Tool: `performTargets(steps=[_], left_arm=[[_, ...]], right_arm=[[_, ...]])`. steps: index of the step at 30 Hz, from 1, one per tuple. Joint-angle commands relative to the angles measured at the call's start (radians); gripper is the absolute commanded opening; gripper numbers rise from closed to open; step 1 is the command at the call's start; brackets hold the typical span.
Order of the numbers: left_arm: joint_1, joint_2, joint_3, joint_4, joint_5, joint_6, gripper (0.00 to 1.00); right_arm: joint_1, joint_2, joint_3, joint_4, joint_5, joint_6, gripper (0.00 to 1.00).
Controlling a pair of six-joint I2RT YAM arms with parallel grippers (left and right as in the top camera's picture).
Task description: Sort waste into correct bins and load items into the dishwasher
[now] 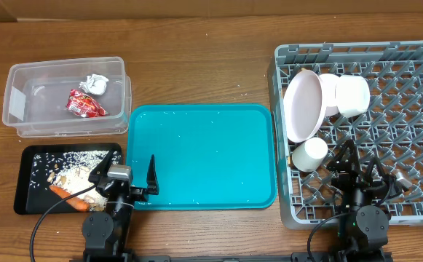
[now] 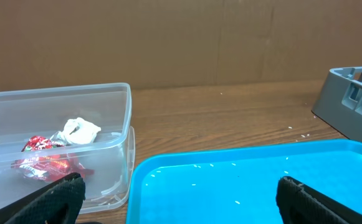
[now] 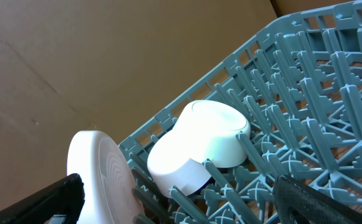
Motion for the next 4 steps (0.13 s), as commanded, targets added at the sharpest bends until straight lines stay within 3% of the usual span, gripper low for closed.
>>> performTargets(steps=[1, 4], left_arm=[[0.006, -0.010, -0.004, -0.003, 0.007, -0.014, 1.00], [0.006, -0.010, -0.004, -0.003, 0.007, -0.014, 1.00]], right_arm=[[-0.003, -0.011, -0.005, 0.007, 0.002, 0.000, 1.00], [-0.003, -0.011, -0.005, 0.007, 0.002, 0.000, 1.00]])
